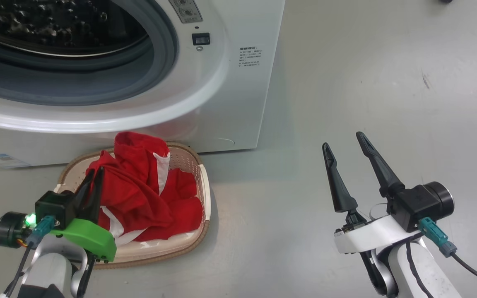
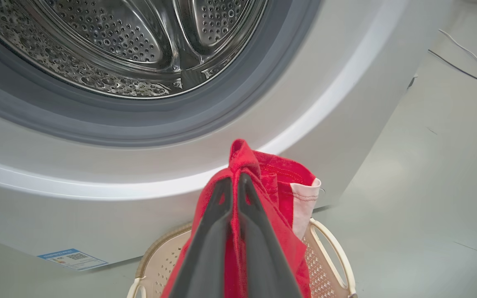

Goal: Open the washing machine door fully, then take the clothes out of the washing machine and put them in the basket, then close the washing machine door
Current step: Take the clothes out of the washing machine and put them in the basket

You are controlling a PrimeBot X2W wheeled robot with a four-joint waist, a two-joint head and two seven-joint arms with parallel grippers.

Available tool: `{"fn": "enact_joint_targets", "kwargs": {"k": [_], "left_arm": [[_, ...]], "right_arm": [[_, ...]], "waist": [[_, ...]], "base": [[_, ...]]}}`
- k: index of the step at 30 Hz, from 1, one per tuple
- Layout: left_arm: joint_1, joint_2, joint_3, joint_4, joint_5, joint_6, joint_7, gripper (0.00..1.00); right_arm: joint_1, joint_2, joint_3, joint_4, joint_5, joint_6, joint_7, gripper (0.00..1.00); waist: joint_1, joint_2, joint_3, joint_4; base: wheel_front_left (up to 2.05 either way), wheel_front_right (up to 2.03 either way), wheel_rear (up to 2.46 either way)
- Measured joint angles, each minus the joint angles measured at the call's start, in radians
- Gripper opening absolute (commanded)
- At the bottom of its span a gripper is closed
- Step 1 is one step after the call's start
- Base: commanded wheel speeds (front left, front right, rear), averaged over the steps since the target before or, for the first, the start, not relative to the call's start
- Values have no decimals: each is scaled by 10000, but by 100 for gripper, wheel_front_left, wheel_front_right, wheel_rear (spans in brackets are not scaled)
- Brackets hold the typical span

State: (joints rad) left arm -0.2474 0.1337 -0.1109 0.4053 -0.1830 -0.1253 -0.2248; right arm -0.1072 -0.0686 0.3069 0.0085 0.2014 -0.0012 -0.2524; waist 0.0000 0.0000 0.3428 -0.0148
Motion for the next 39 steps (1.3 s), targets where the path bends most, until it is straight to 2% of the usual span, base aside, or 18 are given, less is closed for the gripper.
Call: {"fn": "enact_joint_targets", "kwargs": {"k": [10,19,25,33,39], "left_arm": [[-1003,228,23,1204,173,0,313,0],[-1738,153,25,2416,157,-2,391,0],[-1892,38,150,3321,82,4,405,0],[-1992,88,462,4715,-121,357,800,0],[-2000,98,497,5225,-142,428,825,0]], "right_arm": [[-545,42,146,-79,-104,-10,0,100],[-814,59,13,-81,-121,-105,0,100],[-911,63,23,-33,-144,-105,0,100],[-1041,71,105,58,-182,-105,0,100],[-1118,75,113,105,-188,-107,0,100]], "waist": [[0,0,1071,-449],[0,1,1817,-749],[0,0,1968,-754],[0,0,2009,-747],[0,0,2005,-779]], "base": [[0,0,0],[0,0,0],[0,0,0],[0,0,0],[0,0,0]]}}
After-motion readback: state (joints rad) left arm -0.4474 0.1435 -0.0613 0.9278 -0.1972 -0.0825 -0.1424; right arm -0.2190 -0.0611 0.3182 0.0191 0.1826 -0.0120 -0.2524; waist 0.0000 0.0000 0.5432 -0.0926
